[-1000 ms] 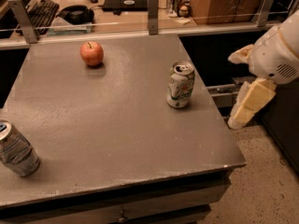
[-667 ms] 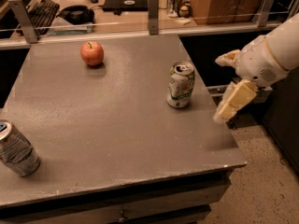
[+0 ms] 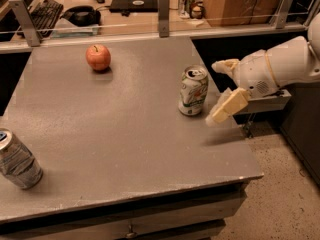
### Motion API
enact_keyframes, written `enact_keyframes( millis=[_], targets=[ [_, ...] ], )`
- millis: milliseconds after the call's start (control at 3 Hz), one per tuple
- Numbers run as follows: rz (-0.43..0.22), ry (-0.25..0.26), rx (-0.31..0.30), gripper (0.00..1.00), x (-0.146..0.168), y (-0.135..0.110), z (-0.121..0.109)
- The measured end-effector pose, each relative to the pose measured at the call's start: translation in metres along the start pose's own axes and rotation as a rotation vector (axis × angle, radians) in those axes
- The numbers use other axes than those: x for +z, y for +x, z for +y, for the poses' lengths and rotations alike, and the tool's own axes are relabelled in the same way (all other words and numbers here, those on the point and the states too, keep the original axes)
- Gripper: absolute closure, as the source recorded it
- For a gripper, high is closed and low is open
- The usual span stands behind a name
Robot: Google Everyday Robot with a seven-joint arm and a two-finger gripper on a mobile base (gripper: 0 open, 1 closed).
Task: Knock 7up can over
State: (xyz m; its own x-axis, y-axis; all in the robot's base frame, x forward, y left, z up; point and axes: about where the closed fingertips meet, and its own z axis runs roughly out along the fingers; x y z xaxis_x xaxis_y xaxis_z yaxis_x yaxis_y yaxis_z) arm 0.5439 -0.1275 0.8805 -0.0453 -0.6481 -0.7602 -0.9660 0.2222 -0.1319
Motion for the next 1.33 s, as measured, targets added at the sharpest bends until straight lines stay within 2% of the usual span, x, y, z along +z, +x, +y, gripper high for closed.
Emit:
enact_keyframes(
  millis=[333, 667, 1000, 1333],
  targets=[
    [-0.128, -0.029, -0.007, 0.00, 0.028, -0.026, 0.001],
    [-0.227, -0.073, -0.029, 0.00, 0.059, -0.064, 0.010],
    [-0.305, -0.122, -0.062, 0.00, 0.092, -0.112, 0.018],
    [-0.341, -0.151, -0.087, 0.00, 0.114, -0.141, 0.023]
  ],
)
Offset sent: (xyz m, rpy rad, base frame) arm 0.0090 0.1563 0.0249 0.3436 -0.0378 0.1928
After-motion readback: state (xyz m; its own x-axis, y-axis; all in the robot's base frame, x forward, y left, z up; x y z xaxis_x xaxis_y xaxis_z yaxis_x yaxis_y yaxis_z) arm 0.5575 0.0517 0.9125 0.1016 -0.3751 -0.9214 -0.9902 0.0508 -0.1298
